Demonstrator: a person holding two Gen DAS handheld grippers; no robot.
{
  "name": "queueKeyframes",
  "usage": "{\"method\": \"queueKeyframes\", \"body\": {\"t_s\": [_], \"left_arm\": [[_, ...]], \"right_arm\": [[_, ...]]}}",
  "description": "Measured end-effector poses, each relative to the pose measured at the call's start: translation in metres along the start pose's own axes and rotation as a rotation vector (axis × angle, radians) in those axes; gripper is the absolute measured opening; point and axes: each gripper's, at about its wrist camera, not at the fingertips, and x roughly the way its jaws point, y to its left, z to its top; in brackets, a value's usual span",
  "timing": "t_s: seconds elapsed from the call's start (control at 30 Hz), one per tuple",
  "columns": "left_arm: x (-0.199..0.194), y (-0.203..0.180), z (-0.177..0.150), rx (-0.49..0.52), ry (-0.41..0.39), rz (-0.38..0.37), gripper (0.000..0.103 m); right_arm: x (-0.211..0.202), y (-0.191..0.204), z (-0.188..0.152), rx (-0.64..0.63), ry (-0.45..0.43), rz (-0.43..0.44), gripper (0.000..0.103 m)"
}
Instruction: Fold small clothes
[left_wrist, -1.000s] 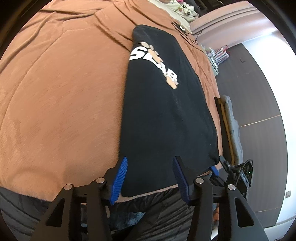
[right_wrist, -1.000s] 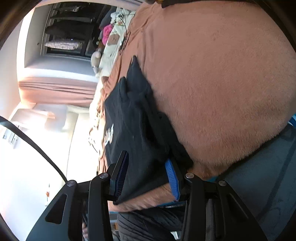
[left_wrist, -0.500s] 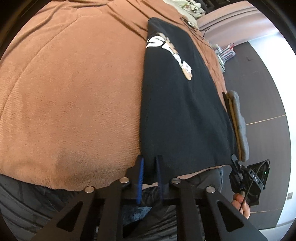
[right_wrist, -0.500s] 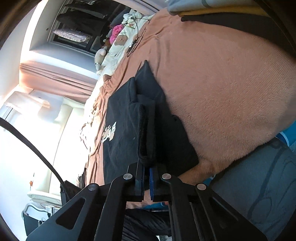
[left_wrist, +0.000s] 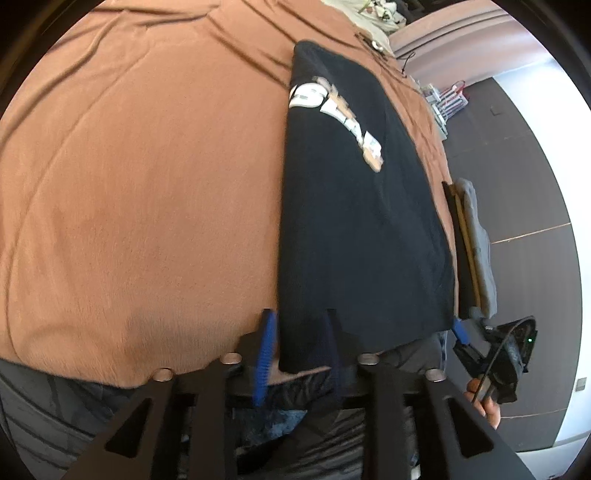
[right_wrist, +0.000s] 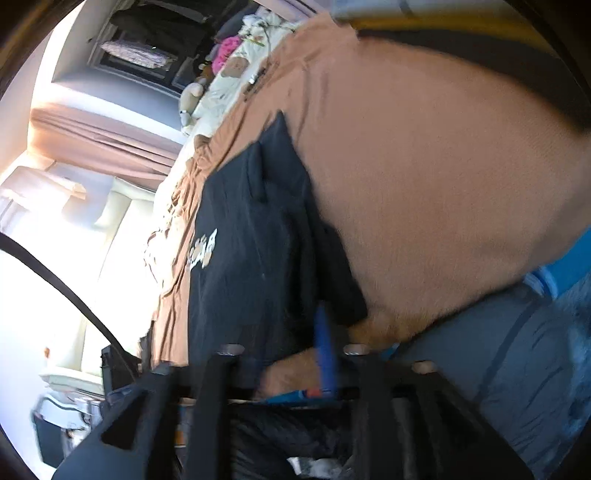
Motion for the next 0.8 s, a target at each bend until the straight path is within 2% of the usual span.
{"method": "queueKeyframes", "body": {"t_s": [0.03,0.07,0.17,0.4,0.8], "left_arm": [[-0.003,-0.002,0.005,0.003,-0.015,-0.004,0.043],[-0.004,-0.004,0.008,0.005,-0.027,-0.006,0.048],[-0.007,-0.008,0.019,0.006,-0.055,-0.012,0.053],[-0.009,-0.011,0.050,-0.030,-0.103,-0.033,0.053],[0.003,-0.007,0.078,-0.088,-0.145,-0.053,0.053]], "right_arm": [[-0.004,0.004,0.005,-0.017,-0.025,-0.002,0.065],[-0.009,0.009,0.009,-0.034,-0.050,0.002,0.067],[-0.009,0.027,0.026,-0.100,-0.059,0.011,0.067],[0.036,0.070,0.074,-0.238,0.000,-0.049,0.067],[0.138,0.107,0.144,-0.358,0.154,-0.133,0.067]]}}
